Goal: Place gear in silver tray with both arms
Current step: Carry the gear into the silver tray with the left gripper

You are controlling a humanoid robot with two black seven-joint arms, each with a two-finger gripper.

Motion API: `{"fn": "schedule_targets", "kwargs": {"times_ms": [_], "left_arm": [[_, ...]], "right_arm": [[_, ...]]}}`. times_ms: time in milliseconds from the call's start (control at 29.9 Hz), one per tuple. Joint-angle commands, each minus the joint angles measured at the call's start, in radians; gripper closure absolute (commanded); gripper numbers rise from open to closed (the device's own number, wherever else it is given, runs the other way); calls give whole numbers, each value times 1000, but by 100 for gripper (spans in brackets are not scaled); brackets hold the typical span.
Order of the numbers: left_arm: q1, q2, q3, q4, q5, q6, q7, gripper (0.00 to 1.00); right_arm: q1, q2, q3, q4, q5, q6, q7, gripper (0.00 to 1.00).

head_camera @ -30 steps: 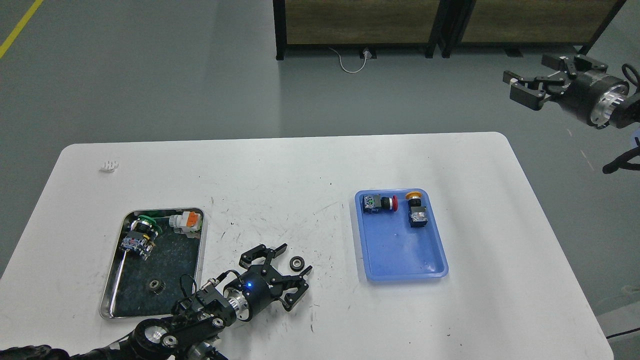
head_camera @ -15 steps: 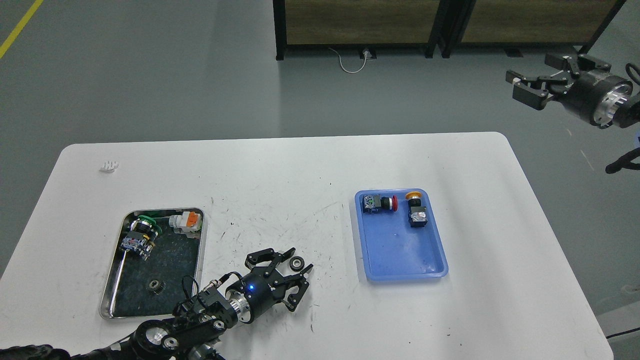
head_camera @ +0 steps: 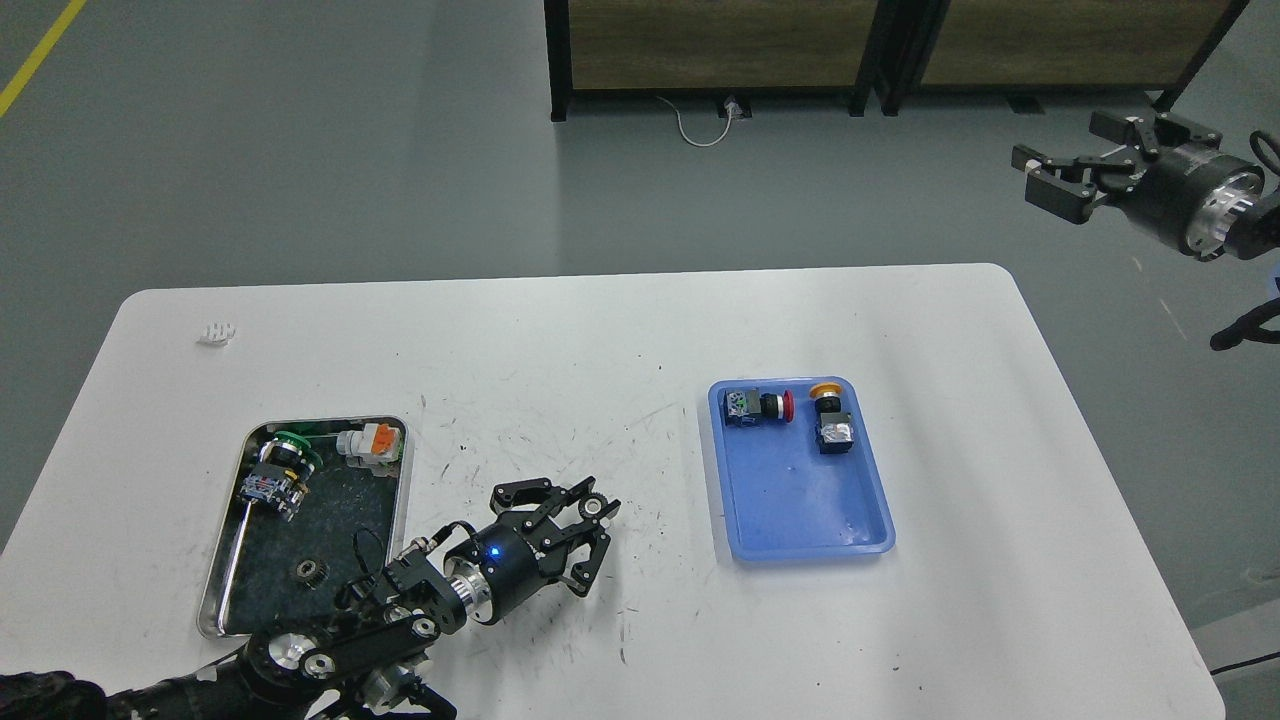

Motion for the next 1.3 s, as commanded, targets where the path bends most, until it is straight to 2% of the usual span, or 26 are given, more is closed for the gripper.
{"fn": "schedule_targets", "kwargs": {"times_ms": [0, 234, 434, 936, 1069, 1270], "left_arm": [[-11, 132, -23, -91, -3, -5, 15, 79], [-14, 418, -49, -238, -5, -49, 12, 79], [-5, 532, -58, -244, -51, -64, 14, 77], [79, 530, -53, -223, -60, -49, -3, 76], [98, 504, -58, -183, -61, -49, -4, 76], [109, 484, -64, -165, -64, -47, -4, 71]], "right_arm": [[-2, 6, 0, -1, 0, 0, 0, 6], [-4, 16, 0, -2, 0, 0, 0, 6], [-2, 41, 0, -15, -2, 0, 2, 6], [2, 61, -2, -21, -9, 0, 2, 5], [2, 61, -5, -24, -9, 0, 2, 5], [1, 62, -8, -24, -11, 0, 2, 5]]}}
